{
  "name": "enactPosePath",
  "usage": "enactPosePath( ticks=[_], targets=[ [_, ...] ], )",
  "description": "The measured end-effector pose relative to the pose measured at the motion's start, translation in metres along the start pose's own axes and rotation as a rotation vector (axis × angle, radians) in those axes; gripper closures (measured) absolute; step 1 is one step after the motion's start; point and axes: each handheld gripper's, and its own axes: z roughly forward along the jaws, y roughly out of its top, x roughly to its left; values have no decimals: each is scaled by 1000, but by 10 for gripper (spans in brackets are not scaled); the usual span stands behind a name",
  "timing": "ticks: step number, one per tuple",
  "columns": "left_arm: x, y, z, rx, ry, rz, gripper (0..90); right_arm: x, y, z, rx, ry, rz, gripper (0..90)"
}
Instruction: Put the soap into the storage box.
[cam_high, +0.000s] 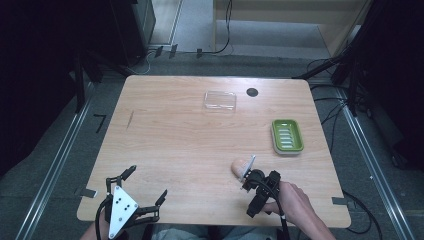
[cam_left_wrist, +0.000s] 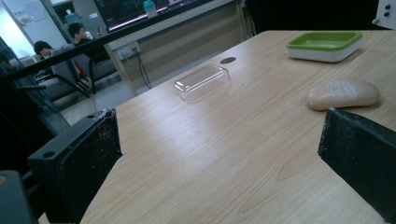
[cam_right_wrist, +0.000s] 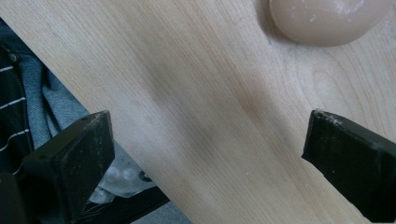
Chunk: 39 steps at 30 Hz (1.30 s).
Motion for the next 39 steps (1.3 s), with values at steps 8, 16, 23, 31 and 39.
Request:
enactPosePath(
  ticks=[8,16,23,31,39],
  targets=[
    [0,0,1,2,-4,4,0,-3,-2,-2,-8,-6,15,35],
    [0,0,1,1,-6,4,0,-6,2,-7,-24,-12,15,37],
    [-1,0,2,0,-10,3,0,-10,9,-12,-25,-21,22,31],
    [-1,0,2,1,-10,2,0,-17,19,-15,-37,-24,33,25],
    [-1,0,2,-1,-9,0,0,-23,25,-16,-38,-31,37,19]
  ],
)
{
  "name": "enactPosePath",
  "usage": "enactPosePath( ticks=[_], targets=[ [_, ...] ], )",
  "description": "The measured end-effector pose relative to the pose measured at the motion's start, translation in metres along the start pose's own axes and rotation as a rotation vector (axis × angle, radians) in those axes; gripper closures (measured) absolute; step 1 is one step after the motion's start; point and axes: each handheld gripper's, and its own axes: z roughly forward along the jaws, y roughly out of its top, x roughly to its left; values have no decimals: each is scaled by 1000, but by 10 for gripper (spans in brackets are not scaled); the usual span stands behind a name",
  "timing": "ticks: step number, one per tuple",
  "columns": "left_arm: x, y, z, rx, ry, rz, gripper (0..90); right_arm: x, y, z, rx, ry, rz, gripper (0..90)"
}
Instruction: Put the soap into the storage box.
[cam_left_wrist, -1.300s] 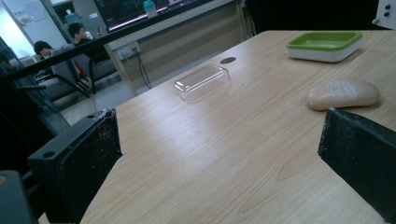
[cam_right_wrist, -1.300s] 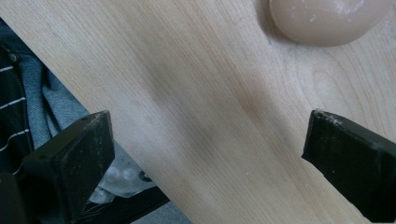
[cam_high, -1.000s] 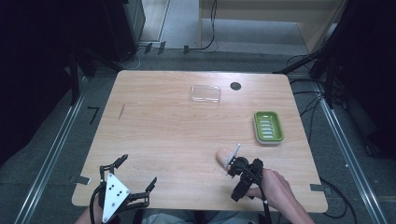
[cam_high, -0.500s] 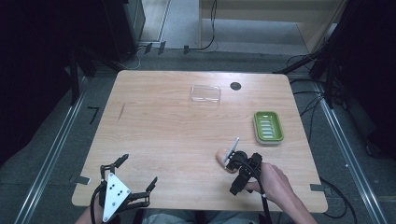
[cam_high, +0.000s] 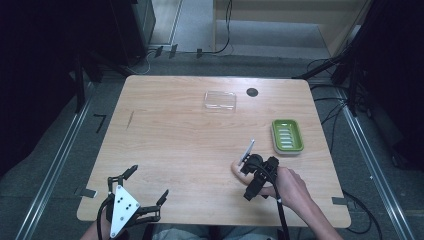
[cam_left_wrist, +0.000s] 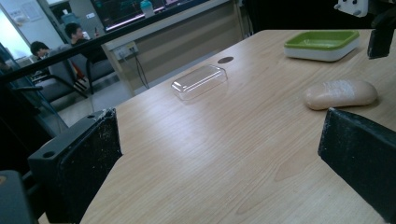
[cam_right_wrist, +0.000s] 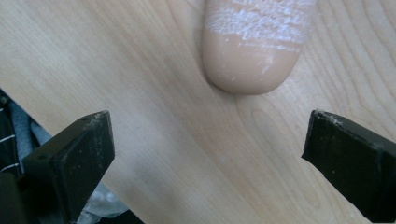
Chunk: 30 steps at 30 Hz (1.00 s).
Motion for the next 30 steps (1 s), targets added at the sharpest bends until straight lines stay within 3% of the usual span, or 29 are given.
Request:
enactPosePath(
  ticks=[15,30],
  targets=[
    [0,0,0,-1,2,-2,0,-15,18,1,-18,-22,35,0],
    [1,0,-1,0,3,0,0,-33,33,11,3,9,74,0]
  ],
)
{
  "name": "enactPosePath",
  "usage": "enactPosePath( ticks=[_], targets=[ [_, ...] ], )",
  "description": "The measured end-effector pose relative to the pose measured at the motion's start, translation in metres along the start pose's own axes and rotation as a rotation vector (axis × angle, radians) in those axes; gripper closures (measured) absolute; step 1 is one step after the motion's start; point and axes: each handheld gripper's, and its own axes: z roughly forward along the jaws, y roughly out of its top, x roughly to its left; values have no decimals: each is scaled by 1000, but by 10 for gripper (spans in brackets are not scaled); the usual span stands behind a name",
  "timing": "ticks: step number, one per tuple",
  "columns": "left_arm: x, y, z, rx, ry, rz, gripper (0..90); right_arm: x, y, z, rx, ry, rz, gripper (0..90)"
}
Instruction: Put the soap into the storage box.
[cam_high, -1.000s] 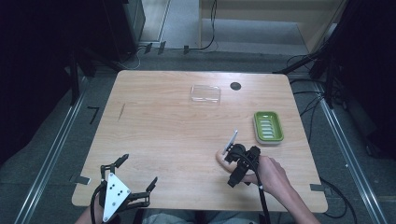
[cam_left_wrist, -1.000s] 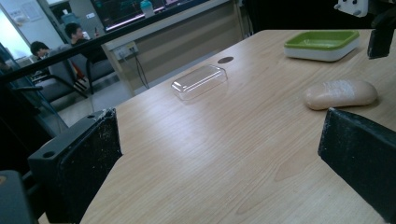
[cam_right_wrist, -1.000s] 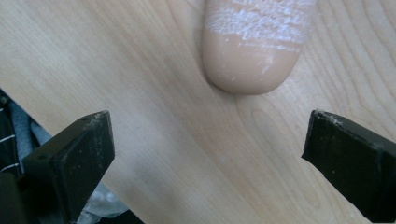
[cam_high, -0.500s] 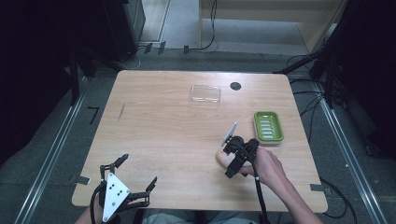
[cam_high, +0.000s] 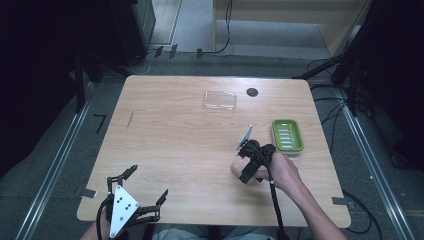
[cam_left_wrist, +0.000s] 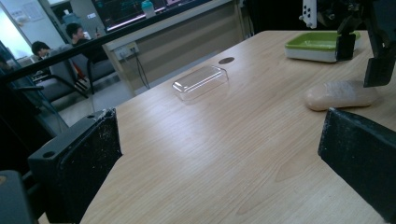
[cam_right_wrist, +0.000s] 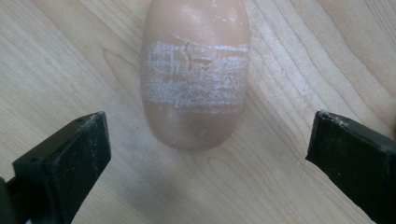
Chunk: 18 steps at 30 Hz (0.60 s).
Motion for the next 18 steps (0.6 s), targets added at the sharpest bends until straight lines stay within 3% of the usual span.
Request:
enactPosePath(
  ticks=[18],
  targets=[
    [0,0,0,-1,1,-1,0,-6,22,27,77,35,11,0]
  ],
)
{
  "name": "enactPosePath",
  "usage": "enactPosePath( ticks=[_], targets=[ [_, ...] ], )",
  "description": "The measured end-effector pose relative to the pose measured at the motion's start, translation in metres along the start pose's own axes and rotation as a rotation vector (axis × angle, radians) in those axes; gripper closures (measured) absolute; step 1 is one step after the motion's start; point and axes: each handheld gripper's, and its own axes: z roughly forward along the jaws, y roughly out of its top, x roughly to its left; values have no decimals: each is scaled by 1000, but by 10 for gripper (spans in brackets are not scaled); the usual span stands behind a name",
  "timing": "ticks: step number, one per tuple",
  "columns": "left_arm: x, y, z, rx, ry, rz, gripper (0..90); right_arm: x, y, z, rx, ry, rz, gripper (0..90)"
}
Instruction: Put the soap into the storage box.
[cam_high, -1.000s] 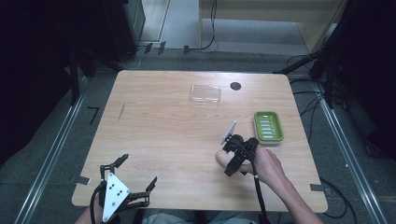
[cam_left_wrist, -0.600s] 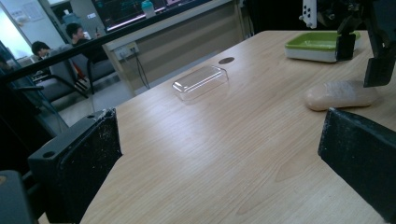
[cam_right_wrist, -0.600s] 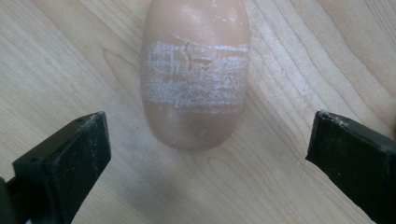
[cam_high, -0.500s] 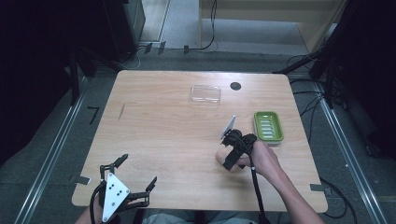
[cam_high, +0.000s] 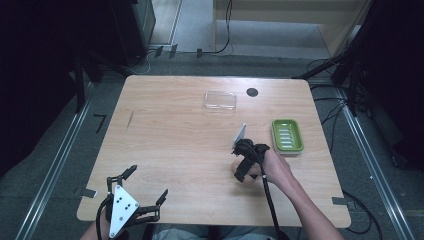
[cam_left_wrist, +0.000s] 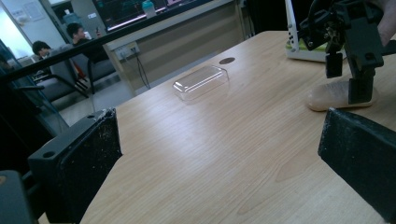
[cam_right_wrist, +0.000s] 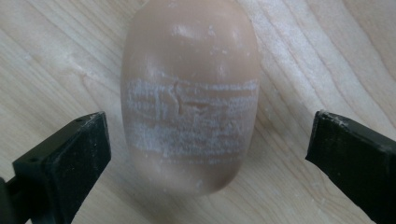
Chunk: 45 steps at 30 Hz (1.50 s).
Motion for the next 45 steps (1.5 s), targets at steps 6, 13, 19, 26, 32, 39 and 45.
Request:
enactPosePath(
  ticks=[6,13,19,26,32,39,45],
  targets=[
    [0,0,0,-1,0,-2,0,3,6,6,13,-8,-24,0],
    [0,0,0,-2,1,-3,0,6,6,6,14,-26,-22,79],
    [0,0,-1,-1,1,-3,0,8,6,7,10,-37,-20,146],
    [0,0,-1,-2,1,-3,0,8,5,8,3,-48,-23,184],
    [0,0,-1,-2,1,-3,0,9,3,5,-3,-54,-30,290],
    [0,0,-1,-1,1,-2,0,9,2,4,-11,-57,-29,336],
    [0,0,0,-2,0,-1,0,8,2,4,-10,-56,-50,338]
  ],
)
